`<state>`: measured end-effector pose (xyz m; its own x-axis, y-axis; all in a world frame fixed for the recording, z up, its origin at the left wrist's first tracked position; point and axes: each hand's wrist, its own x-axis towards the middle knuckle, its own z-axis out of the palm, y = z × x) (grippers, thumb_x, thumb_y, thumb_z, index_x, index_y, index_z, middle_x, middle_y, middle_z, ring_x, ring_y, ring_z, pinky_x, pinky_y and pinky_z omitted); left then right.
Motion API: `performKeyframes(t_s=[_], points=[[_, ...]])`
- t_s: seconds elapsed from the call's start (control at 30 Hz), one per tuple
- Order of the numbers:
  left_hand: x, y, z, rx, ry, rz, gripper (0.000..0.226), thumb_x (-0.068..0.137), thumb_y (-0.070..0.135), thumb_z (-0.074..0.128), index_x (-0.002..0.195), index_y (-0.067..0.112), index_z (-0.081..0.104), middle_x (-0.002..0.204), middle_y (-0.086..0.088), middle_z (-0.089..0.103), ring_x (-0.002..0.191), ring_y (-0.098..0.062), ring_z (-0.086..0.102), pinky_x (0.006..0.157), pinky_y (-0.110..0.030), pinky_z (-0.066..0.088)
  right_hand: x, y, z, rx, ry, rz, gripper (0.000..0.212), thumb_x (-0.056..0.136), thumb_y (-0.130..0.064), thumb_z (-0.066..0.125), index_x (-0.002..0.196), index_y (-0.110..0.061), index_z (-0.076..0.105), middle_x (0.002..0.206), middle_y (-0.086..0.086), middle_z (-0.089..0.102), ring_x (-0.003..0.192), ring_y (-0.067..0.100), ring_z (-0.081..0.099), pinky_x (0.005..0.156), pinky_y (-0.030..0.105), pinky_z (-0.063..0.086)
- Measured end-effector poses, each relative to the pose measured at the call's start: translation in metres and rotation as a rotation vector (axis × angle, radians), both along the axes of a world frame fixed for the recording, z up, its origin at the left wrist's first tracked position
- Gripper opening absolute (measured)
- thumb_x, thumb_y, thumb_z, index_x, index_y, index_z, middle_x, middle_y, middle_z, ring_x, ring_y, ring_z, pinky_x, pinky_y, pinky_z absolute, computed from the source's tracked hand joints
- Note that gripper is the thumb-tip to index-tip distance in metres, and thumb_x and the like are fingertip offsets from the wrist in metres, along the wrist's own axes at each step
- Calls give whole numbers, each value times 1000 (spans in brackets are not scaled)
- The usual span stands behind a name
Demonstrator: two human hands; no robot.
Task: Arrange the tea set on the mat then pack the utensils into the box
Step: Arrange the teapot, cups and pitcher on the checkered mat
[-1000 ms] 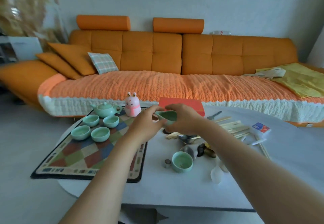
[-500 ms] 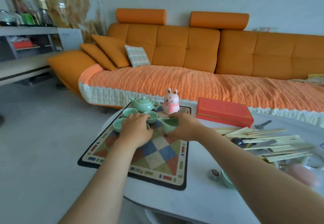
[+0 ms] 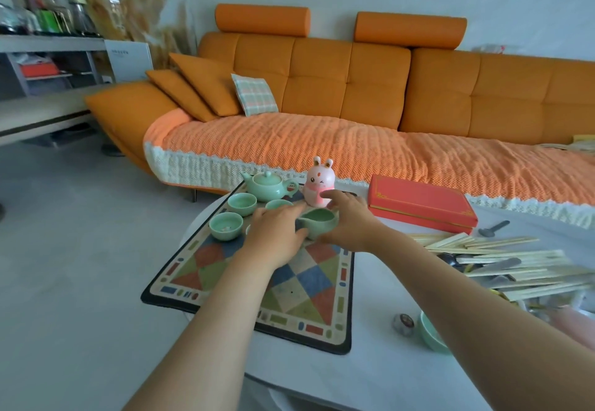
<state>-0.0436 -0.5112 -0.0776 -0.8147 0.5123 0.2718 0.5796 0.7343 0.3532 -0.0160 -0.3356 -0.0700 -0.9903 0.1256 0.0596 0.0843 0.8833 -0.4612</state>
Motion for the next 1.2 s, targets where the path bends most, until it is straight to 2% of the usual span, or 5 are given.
performKeyframes(t_s=[0.3, 0.63, 0.73, 1.0, 1.2], points=[[-12, 12, -10, 116, 76, 71, 22, 93, 31, 58, 114, 33, 65, 108, 5, 68, 101, -27, 60, 87, -38, 39, -6, 7, -13, -95, 31, -98, 81, 70, -33, 83, 140, -22, 43, 134, 5, 42, 110, 21, 54, 85, 30, 49], [-14, 14, -1, 8, 174, 109, 34, 90, 36, 57, 123, 28, 60, 117, 4, 63, 110, -24, 53, 90, -39, 36, 5, 9, 1, -73, 34, -23, 76, 79, -35, 79, 144, -23, 43, 132, 3, 50, 111, 20, 55, 89, 32, 48], [1, 24, 10, 55, 217, 68, 36, 90, 36, 60, 125, 29, 59, 120, 4, 60, 112, -22, 50, 92, -38, 39, 37, 24, 21, -32, 67, 8, 54, 85, -32, 74, 135, -24, 55, 123, -2, 59, 99, 14, 59, 89, 31, 49], [76, 72, 19, 97, -204, -299, 18, 86, 24, 61, 101, 35, 64, 96, 18, 54, 80, 1, 52, 72, -23, 44, 135, 63, 49, 20, -134, 92, 26, 85, -31, 66, 111, -30, 72, 105, -17, 70, 90, -2, 63, 84, 24, 49], [112, 82, 16, -77, -386, -343, 27, 81, 22, 60, 101, 40, 60, 102, 22, 59, 90, 0, 55, 83, -28, 51, 183, 74, 44, 181, -326, 166, 69, 64, -58, 82, 126, -38, 57, 112, -17, 59, 100, 8, 59, 92, 34, 50]])
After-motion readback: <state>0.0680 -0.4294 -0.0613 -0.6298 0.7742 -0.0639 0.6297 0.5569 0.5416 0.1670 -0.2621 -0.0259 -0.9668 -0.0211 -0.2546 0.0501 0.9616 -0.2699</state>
